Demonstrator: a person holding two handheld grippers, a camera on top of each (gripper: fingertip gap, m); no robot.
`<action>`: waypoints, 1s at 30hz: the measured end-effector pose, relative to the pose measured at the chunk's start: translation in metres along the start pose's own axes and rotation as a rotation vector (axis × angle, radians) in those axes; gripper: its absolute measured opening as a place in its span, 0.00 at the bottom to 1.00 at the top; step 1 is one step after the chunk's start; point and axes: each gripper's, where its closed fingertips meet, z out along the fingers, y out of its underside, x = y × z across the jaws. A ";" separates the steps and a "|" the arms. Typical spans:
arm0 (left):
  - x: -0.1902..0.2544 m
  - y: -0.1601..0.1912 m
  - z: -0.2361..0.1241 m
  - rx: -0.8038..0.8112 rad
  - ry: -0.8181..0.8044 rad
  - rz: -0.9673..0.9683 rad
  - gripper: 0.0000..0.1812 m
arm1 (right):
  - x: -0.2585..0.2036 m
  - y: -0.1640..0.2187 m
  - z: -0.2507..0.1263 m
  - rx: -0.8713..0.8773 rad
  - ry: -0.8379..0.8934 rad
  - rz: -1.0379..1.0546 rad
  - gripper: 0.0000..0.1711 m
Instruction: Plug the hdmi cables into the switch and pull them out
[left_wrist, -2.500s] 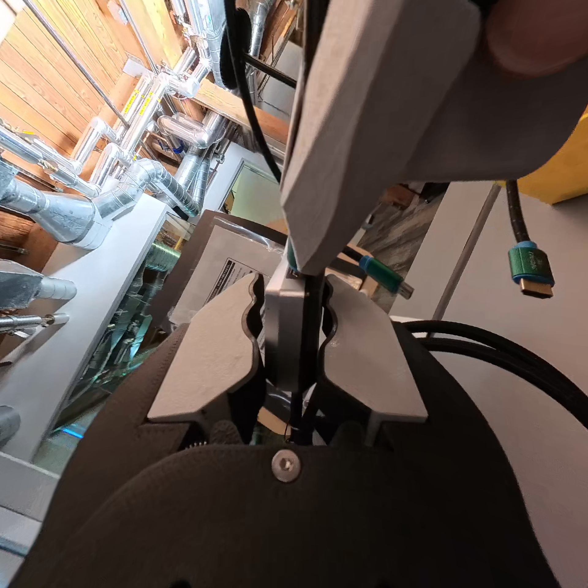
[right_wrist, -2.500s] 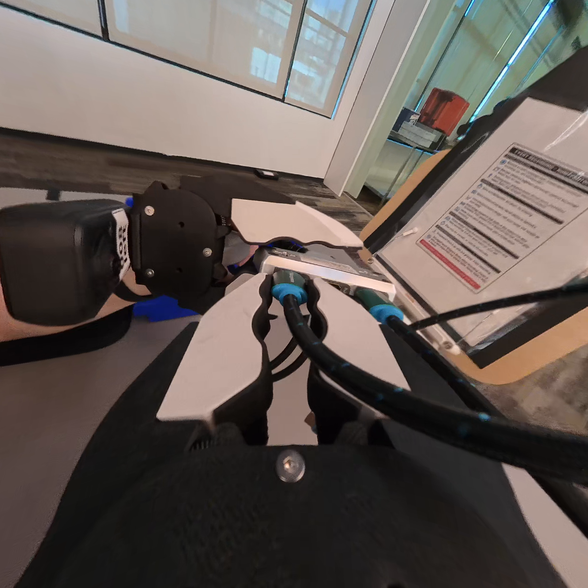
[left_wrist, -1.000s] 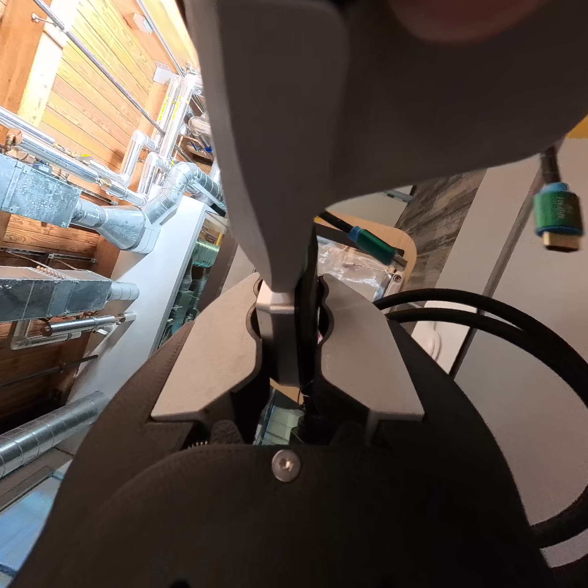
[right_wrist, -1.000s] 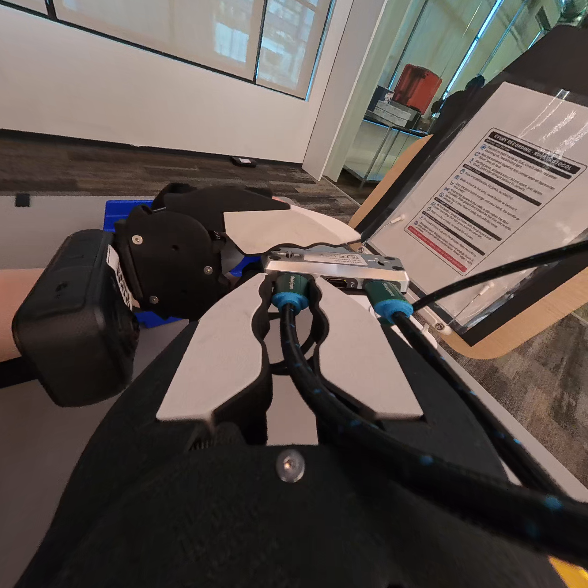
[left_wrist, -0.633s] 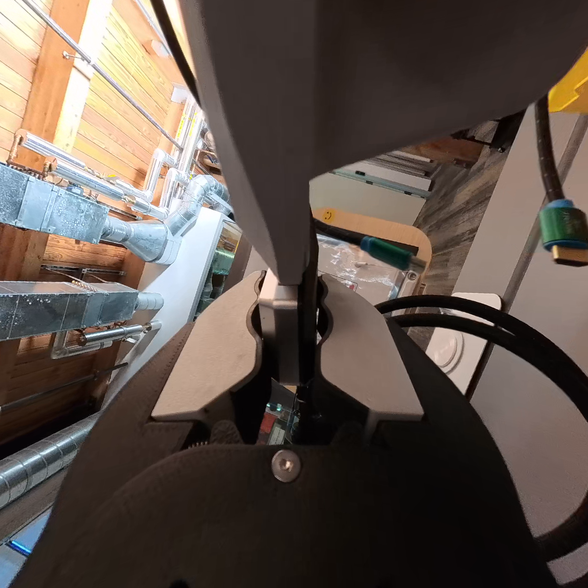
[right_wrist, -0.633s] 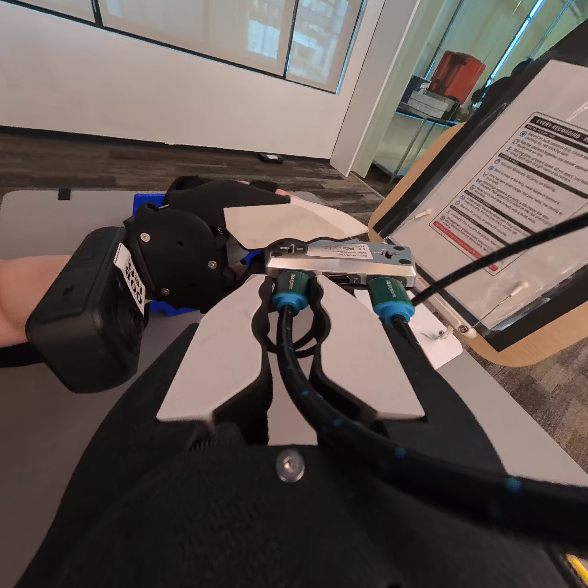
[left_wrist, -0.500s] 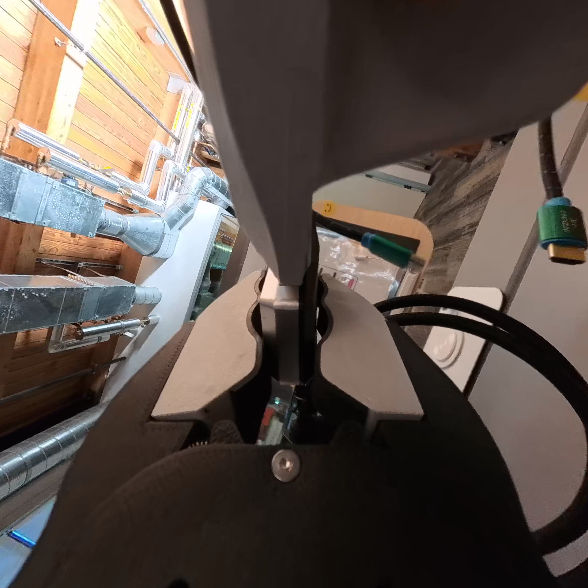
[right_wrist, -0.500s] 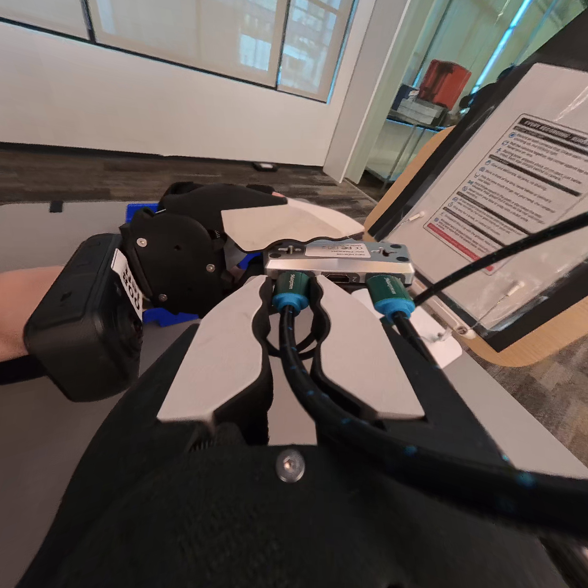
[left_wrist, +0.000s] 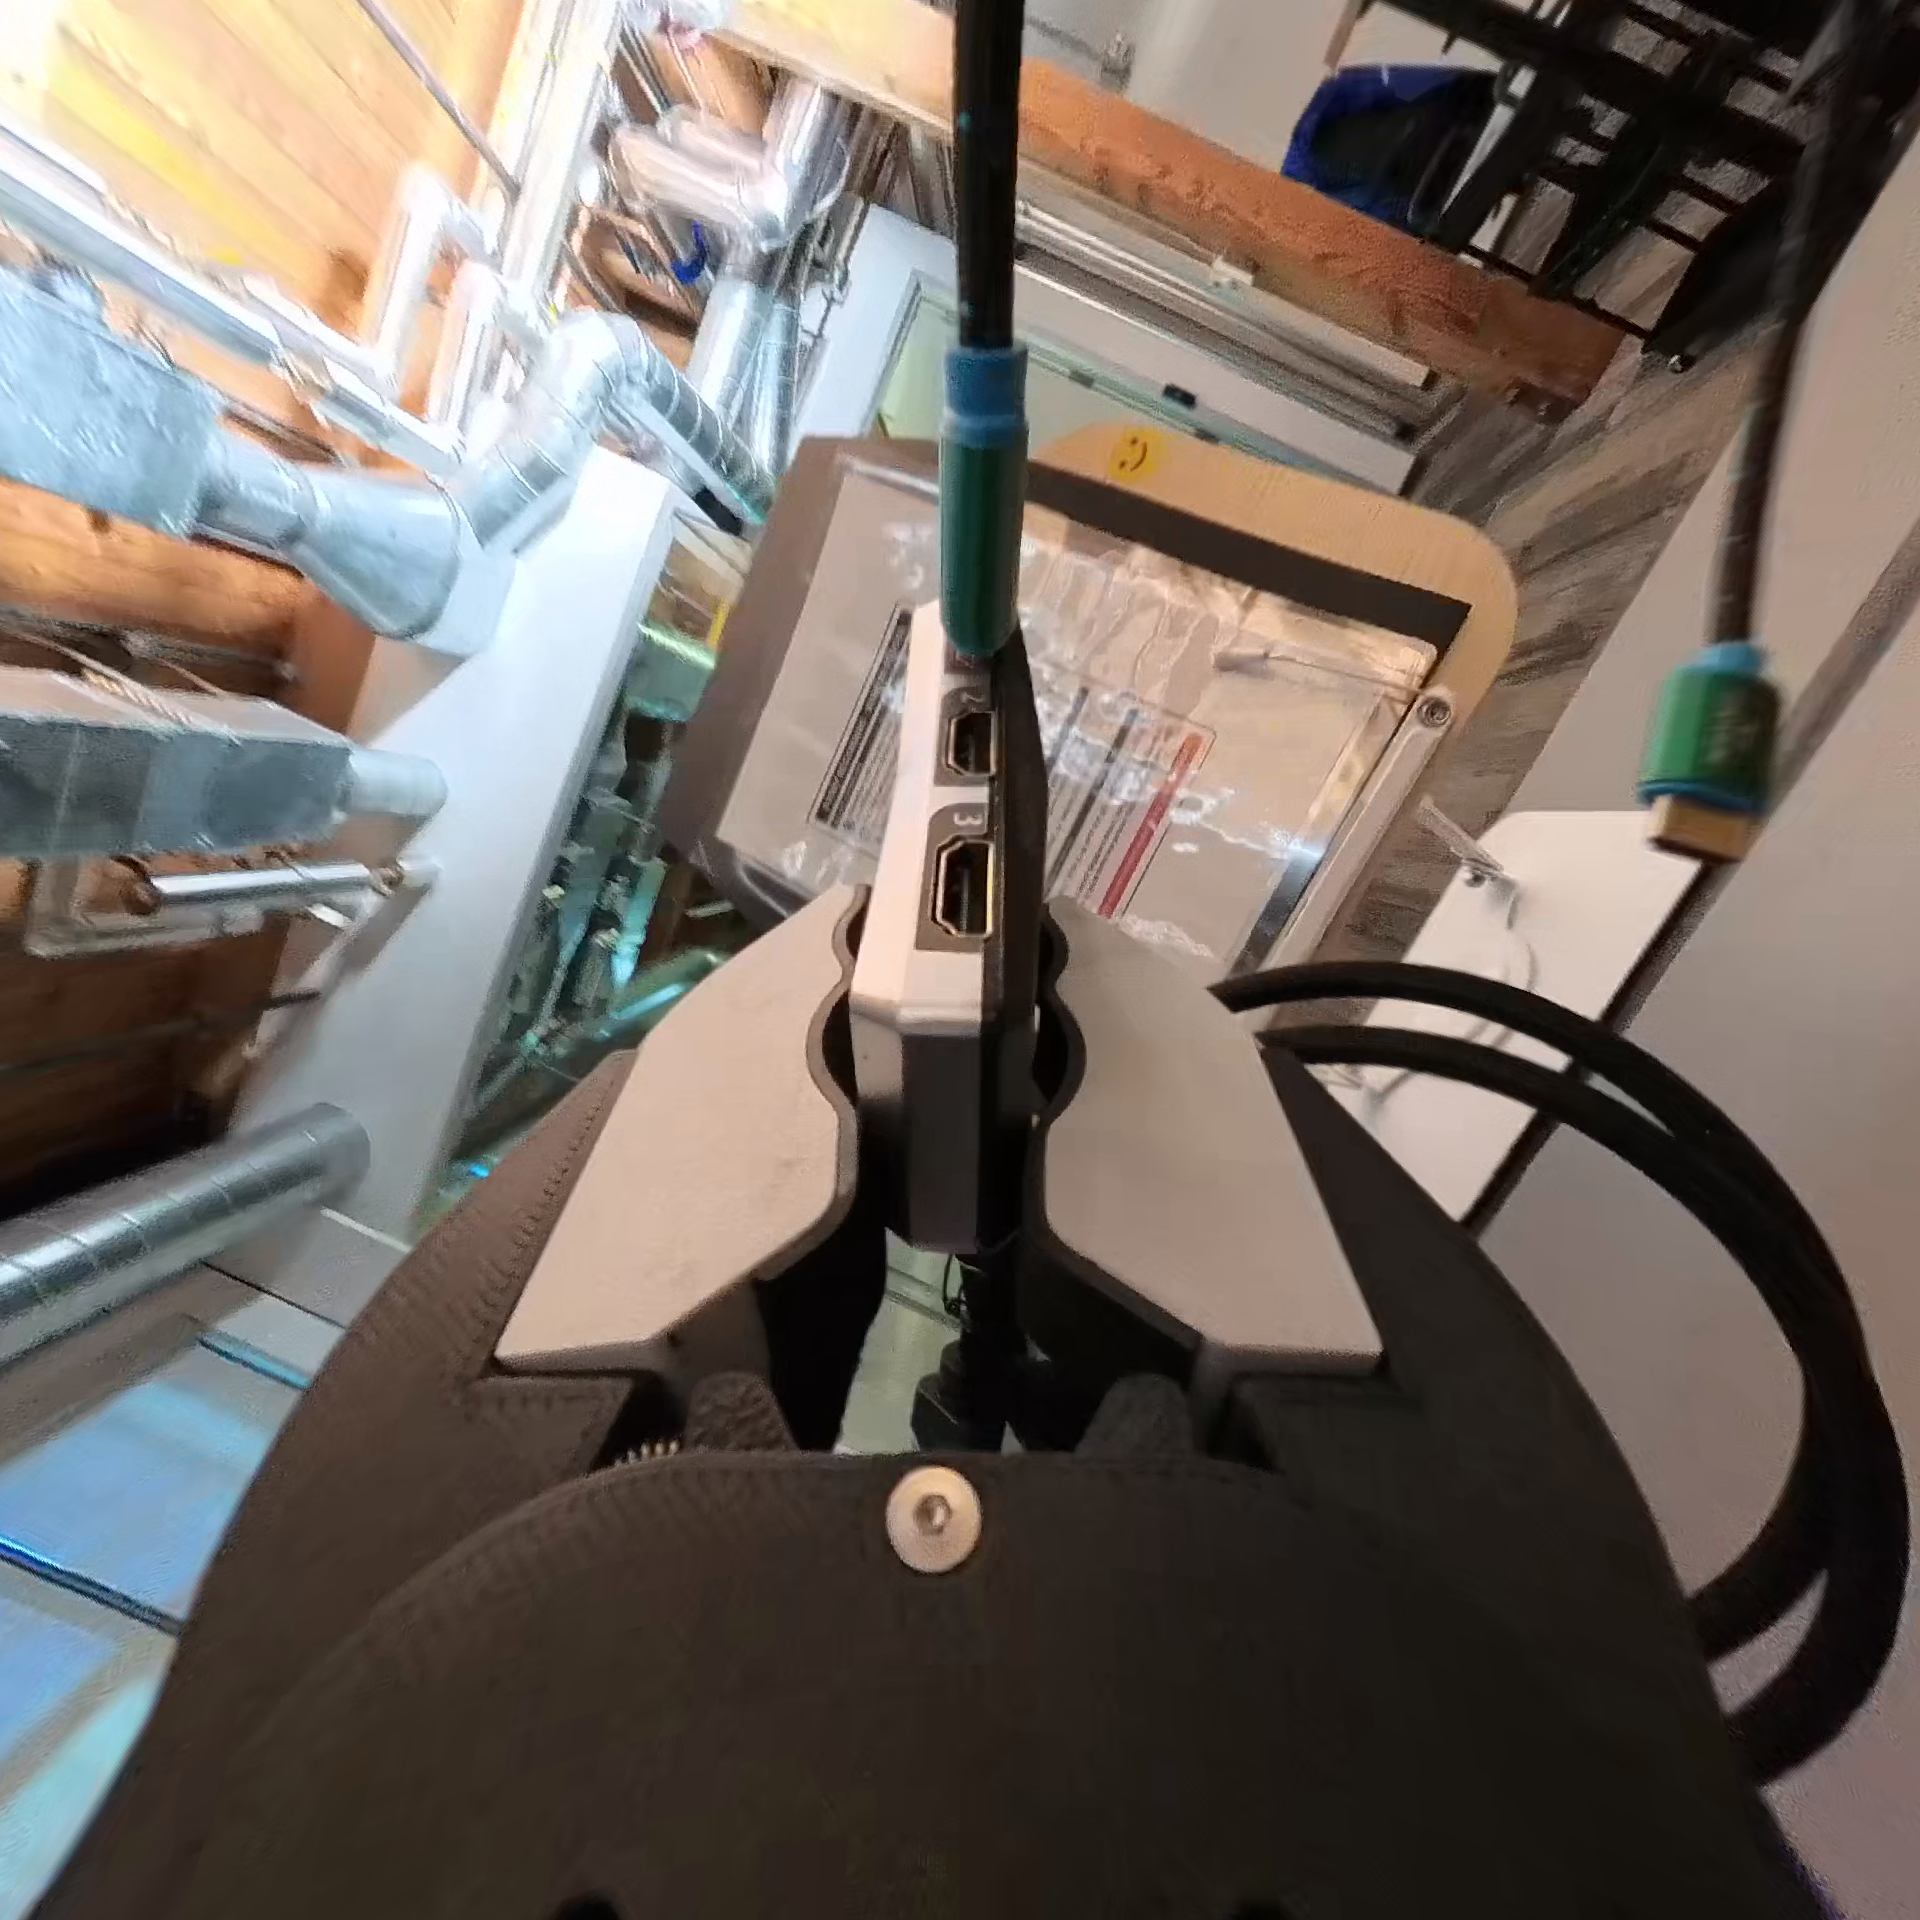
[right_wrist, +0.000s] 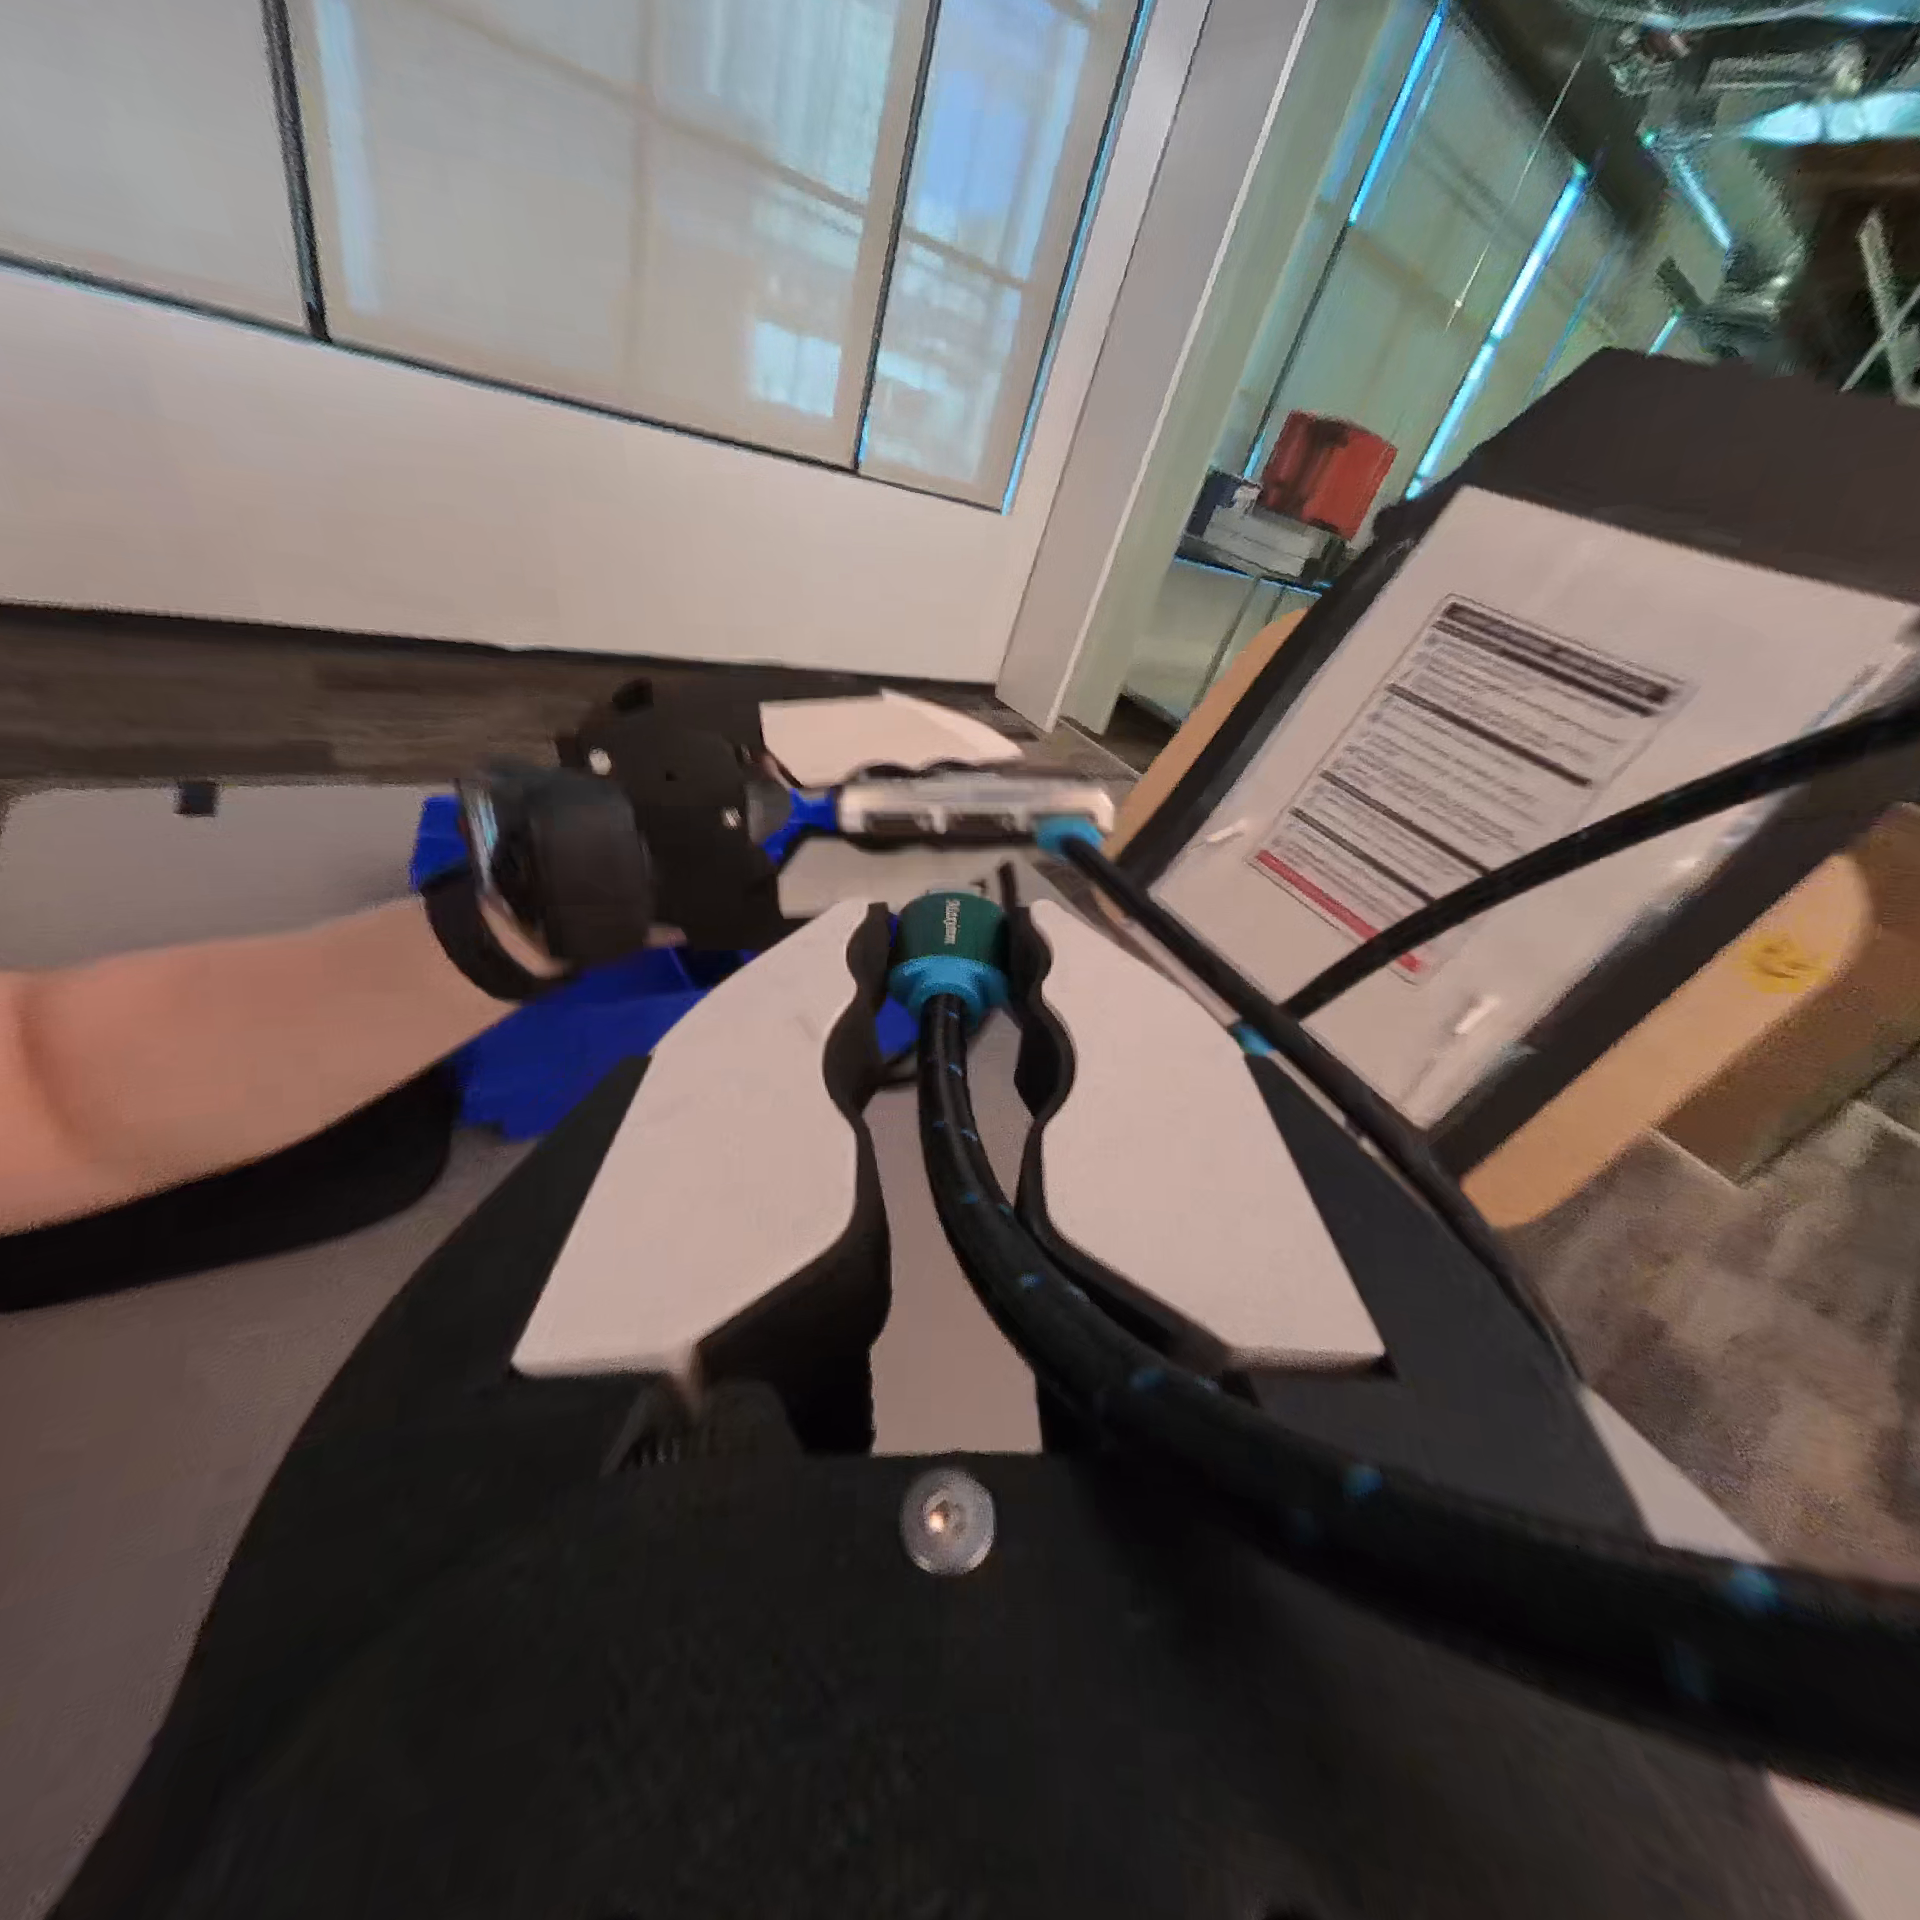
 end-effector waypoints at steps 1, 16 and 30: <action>-0.006 0.004 -0.001 -0.017 0.008 -0.038 0.16 | 0.003 -0.001 -0.010 -0.031 0.006 -0.028 0.14; -0.029 0.001 -0.015 0.036 0.110 -0.203 0.16 | 0.045 0.017 -0.179 0.056 -0.242 -0.015 0.14; 0.060 -0.067 -0.018 0.208 0.272 0.046 0.16 | 0.078 -0.001 -0.140 0.187 -0.089 0.010 0.14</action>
